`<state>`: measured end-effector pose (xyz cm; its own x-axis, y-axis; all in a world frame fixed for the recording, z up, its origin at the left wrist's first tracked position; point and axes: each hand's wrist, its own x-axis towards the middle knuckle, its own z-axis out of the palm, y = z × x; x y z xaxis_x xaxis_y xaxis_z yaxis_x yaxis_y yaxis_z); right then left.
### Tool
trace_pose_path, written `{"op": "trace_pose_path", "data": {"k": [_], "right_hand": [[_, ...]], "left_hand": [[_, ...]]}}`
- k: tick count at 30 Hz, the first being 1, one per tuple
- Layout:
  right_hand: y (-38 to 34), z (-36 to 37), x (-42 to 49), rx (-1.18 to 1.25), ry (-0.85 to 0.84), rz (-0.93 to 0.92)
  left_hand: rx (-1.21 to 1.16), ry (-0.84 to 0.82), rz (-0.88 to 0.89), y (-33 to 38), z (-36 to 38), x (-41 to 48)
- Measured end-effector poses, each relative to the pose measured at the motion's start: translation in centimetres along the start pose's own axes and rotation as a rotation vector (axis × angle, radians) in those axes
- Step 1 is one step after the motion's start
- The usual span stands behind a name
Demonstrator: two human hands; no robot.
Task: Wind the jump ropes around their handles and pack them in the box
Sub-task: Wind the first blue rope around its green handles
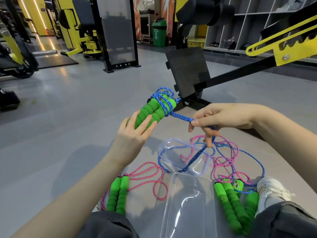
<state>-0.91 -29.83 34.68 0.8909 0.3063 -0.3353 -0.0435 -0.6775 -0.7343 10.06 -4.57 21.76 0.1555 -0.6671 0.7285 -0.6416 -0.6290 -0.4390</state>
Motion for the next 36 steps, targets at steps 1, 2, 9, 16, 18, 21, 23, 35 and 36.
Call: {"op": "trace_pose_path", "data": {"k": [1,2,9,16,18,21,23,35,36], "right_hand": [[0.3,0.0,0.2,0.040,0.013,-0.015],[0.9,-0.1,0.4,0.081,0.039,-0.023],[3.5,-1.3,1.7,-0.268,0.501,-0.067],[-0.6,-1.0,1.9,-0.462,0.458,-0.322],[-0.8,-1.0,1.8,-0.444,0.433,-0.323],[-0.4,-1.2,1.3,-0.361,0.390,-0.306],[0.1,-1.6,0.8,-0.244,0.365,-0.285],[5.2,-2.4,1.7,0.645,0.087,-0.444],[5.4,-2.1,2.1,0.674,0.072,-0.461]], "left_hand": [[0.012,0.011,-0.017,-0.2,0.0,0.2],[0.025,0.025,-0.039,-0.5,-0.1,0.4],[0.074,-0.037,0.003,-1.4,-0.1,-0.3],[-0.012,-0.130,0.283,0.9,-0.7,0.1],[-0.072,-0.097,0.373,1.6,-1.0,0.4],[-0.176,-0.021,0.441,3.0,-1.7,0.8],[-0.244,0.018,0.449,4.0,-2.5,1.3],[-0.457,0.124,0.417,7.6,-6.1,3.4],[-0.459,0.134,0.398,7.7,-6.5,3.7]]}}
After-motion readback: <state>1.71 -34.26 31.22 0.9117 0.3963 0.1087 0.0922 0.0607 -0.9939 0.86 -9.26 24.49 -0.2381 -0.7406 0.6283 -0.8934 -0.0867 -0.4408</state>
